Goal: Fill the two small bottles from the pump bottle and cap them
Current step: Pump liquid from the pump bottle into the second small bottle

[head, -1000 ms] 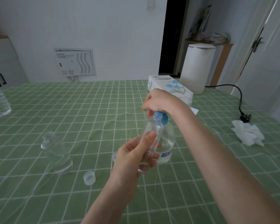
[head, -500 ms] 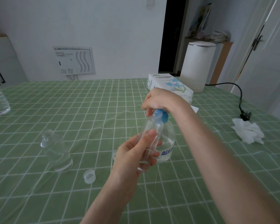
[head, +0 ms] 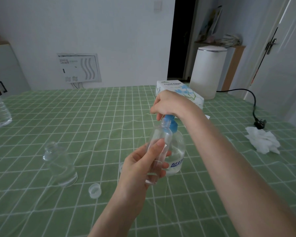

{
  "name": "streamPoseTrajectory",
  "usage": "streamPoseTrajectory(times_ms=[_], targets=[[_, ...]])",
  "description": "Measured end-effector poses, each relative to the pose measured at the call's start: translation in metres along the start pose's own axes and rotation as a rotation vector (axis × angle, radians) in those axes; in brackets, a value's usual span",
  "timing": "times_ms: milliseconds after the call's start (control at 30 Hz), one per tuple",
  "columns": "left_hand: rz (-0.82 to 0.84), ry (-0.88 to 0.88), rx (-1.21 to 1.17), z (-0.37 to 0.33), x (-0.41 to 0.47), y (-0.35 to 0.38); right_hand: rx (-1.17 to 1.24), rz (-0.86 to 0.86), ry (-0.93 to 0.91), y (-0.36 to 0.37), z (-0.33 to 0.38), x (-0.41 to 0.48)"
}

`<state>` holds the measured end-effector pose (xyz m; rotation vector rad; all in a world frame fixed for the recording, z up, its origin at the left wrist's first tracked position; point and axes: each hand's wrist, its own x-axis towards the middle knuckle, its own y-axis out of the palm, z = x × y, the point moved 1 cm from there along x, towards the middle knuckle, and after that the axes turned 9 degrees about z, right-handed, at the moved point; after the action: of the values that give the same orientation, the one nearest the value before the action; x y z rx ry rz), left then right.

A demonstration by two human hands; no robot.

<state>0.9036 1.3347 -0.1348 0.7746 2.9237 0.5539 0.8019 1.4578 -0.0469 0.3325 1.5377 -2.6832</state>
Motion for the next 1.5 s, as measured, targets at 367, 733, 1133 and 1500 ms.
streamPoseTrajectory(times_ms=[367, 733, 1133, 1500], targets=[[-0.009, -0.016, -0.015, 0.002, 0.000, -0.001, 0.005, 0.097, 0.017, 0.008, -0.004, 0.000], [0.007, 0.002, 0.014, 0.000, 0.000, -0.001, -0.038, 0.028, -0.016, -0.001, -0.001, 0.002], [-0.024, -0.031, 0.016, 0.003, 0.001, -0.001, 0.031, 0.110, 0.013, 0.007, -0.005, 0.004], [-0.013, -0.018, -0.002, 0.000, -0.001, 0.000, -0.046, 0.126, 0.005, -0.003, 0.002, -0.001]])
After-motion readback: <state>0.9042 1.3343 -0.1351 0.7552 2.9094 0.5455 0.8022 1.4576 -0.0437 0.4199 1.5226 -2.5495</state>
